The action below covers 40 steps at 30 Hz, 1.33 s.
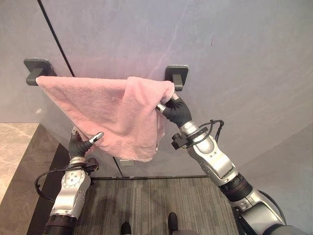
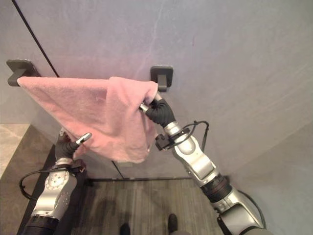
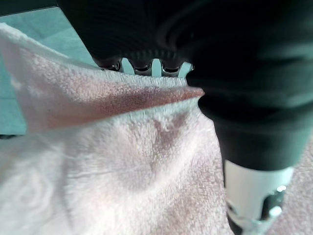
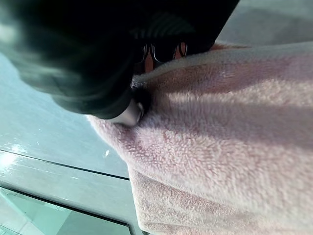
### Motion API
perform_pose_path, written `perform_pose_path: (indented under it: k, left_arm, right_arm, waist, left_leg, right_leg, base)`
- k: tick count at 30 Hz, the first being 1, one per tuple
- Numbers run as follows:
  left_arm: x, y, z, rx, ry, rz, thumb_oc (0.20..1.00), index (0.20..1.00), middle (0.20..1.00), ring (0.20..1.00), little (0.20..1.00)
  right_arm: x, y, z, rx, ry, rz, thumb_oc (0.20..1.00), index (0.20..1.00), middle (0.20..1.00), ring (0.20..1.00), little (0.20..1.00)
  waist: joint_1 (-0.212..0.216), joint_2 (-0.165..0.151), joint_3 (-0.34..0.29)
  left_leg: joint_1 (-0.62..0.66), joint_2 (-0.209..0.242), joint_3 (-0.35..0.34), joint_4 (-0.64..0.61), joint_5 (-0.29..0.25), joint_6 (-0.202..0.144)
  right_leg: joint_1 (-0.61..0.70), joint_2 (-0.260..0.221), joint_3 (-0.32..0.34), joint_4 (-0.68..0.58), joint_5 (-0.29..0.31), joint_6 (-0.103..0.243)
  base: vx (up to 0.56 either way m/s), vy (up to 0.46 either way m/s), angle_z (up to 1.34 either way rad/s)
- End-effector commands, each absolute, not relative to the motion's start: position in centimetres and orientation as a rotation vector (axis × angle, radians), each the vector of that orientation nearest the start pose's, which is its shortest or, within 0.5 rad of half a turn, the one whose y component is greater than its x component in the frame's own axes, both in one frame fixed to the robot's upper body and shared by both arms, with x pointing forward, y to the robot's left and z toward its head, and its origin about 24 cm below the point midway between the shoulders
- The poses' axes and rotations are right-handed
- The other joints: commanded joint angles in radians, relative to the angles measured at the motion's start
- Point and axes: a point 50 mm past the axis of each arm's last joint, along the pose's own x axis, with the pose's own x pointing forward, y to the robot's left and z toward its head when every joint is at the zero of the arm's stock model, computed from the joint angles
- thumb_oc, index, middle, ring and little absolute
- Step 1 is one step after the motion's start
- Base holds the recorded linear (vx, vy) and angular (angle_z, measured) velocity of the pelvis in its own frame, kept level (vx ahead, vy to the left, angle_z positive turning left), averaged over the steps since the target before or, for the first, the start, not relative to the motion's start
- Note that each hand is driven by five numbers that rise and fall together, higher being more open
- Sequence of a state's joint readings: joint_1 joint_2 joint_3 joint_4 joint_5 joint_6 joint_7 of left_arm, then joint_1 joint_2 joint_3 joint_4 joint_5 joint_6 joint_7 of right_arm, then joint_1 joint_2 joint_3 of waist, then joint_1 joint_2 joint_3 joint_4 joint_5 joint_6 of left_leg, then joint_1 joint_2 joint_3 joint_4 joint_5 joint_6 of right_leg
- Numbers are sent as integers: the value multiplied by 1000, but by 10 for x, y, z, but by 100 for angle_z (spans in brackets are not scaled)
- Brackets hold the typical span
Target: Put brush and paste in cup on sink, flatten towel.
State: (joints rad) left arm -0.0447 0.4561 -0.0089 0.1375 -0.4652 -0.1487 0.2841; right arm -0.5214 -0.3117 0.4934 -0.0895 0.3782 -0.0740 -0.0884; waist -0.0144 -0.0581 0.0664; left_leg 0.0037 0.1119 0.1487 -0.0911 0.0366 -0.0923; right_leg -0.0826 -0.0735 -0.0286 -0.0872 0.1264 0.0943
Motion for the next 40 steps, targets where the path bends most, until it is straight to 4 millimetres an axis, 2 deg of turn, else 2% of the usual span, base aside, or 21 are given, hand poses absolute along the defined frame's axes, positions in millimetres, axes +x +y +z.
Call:
perform_pose_path:
  k: [1,9,17,22,24,25,29,30,31,33,37,40]
  left_arm:
    - [272,256,84,12,-171,297,1000,1000,1000,1000,1000]
    - [273,254,75,12,-121,273,1000,1000,1000,1000,1000]
    - [270,252,57,9,-41,264,1000,1000,1000,1000,1000]
    - [262,259,30,29,72,302,1000,1000,1000,1000,1000]
    - [254,265,12,62,148,331,1000,1000,1000,1000,1000]
    - [252,265,9,61,163,332,1000,1000,1000,1000,1000]
    - [252,265,9,61,163,332,1000,1000,1000,1000,1000]
    - [219,260,-46,86,408,299,1000,1000,1000,1000,1000]
    - [219,260,-46,86,408,299,1000,1000,1000,1000,1000]
    - [206,256,-68,121,515,270,1000,1000,1000,1000,1000]
    - [187,248,-92,154,642,230,1000,1000,1000,1000,1000]
    - [173,244,-103,132,694,231,1000,1000,1000,1000,1000]
  right_arm:
    - [293,-53,185,76,-507,580,1000,1000,1000,1000,1000]
    - [300,-50,160,194,-328,605,1000,1000,1000,1000,1000]
    - [305,-66,148,192,-291,527,1000,1000,1000,1000,1000]
    - [305,-103,110,13,-199,381,1000,1000,1000,1000,1000]
    - [299,-127,75,-23,-72,292,1000,1000,1000,1000,1000]
    - [295,-133,66,-45,-40,275,1000,1000,1000,1000,1000]
    - [295,-133,66,-45,-40,275,1000,1000,1000,1000,1000]
    - [247,-196,-31,-246,357,120,1000,1000,1000,1000,1000]
    - [247,-196,-31,-246,356,120,1000,1000,1000,1000,1000]
    - [229,-214,-57,-343,486,92,1000,1000,1000,1000,1000]
    - [206,-229,-80,-250,607,-5,1000,1000,1000,1000,1000]
    - [190,-233,-94,-126,669,-85,1000,1000,1000,1000,1000]
  waist:
    - [8,-9,-6]
    - [15,-10,-14]
    - [13,-5,-24]
    - [-2,6,-32]
    - [-11,10,-35]
    - [-14,11,-36]
    - [-14,11,-36]
    - [-45,22,-37]
    - [-45,22,-37]
    - [-54,27,-37]
    - [-68,35,-38]
    - [-76,39,-38]
  left_leg:
    - [54,-15,36,4,-54,21]
    - [54,-15,32,4,-52,18]
    - [55,-15,29,4,-50,18]
    - [51,-13,24,4,-41,15]
    - [49,-13,22,4,-39,14]
    - [48,-14,22,4,-38,14]
    - [48,-14,22,4,-38,14]
    - [43,-15,22,4,-30,12]
    - [43,-15,22,4,-31,12]
    - [39,-16,23,4,-29,11]
    - [37,-14,28,4,-26,10]
    - [41,-13,31,4,-25,9]
  right_leg:
    - [104,-95,-16,0,-71,102]
    - [111,-97,-23,0,-71,100]
    - [114,-98,-26,0,-68,99]
    - [116,-99,-33,0,-57,96]
    - [114,-100,-36,0,-54,97]
    - [113,-100,-36,0,-53,97]
    - [113,-100,-36,0,-53,97]
    - [109,-104,-32,0,-45,97]
    - [109,-104,-32,0,-45,98]
    - [103,-106,-31,0,-43,98]
    - [96,-105,-23,0,-41,98]
    - [96,-105,-17,0,-40,97]
  base:
    - [0,0,0]
    - [0,0,0]
    - [-12,0,0]
    - [-52,3,2]
    - [-56,5,2]
    - [-36,1,1]
    - [-26,3,-2]
    - [-102,13,0]
    - [-120,17,11]
    - [-42,3,3]
    - [-16,-2,-4]
    - [-2,-8,-5]
